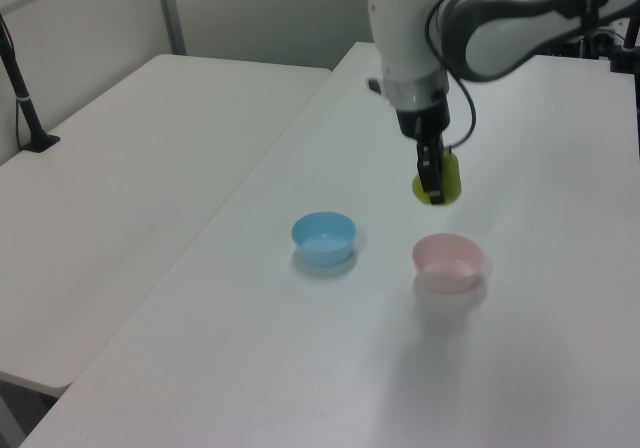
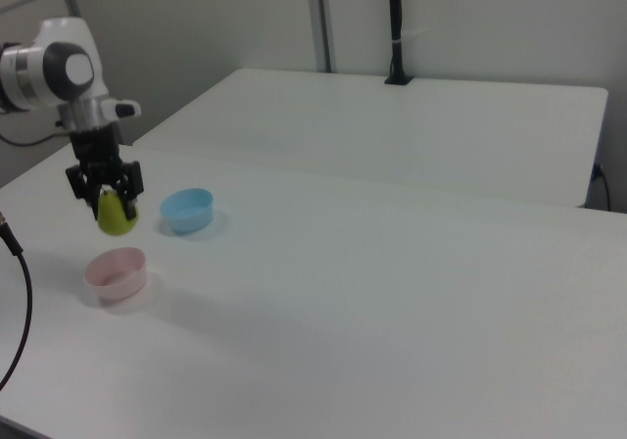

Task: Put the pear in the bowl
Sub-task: 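Lower the pear into the pink bowl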

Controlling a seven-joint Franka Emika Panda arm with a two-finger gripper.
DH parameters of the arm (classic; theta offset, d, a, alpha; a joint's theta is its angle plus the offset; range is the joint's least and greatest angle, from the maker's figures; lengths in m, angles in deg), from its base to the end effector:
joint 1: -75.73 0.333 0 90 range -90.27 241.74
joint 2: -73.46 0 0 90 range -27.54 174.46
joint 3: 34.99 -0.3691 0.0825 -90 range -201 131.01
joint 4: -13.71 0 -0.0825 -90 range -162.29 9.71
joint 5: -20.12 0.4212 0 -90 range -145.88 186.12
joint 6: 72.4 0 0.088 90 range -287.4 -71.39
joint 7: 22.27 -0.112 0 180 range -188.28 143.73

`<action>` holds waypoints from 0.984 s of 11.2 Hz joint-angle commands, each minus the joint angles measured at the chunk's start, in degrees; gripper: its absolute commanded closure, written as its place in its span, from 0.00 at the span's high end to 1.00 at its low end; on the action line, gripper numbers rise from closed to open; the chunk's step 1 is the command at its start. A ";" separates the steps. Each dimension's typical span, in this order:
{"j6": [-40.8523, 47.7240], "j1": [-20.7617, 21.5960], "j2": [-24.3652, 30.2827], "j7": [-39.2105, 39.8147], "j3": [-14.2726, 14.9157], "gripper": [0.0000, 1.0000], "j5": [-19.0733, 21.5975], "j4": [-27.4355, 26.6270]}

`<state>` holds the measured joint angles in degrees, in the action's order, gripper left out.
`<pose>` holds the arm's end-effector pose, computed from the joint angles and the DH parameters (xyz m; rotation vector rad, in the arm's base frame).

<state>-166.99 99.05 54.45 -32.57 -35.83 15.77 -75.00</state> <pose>0.6287 0.2720 0.4767 2.9680 0.3827 -0.2978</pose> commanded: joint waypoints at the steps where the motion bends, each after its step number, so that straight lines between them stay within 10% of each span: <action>1: 0.55 3.75 -4.70 -2.27 0.92 0.47 -0.40 -1.82; 3: -1.28 4.11 -6.38 -3.41 0.92 0.57 -0.40 -1.91; 6: -3.84 3.93 -8.41 -5.16 1.19 1.00 -2.76 -1.91; 11: -2.96 3.06 -4.39 -5.35 1.45 1.00 -2.95 -1.82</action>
<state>-169.93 102.20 45.94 -37.08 -35.01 13.42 -76.15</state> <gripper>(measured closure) 0.000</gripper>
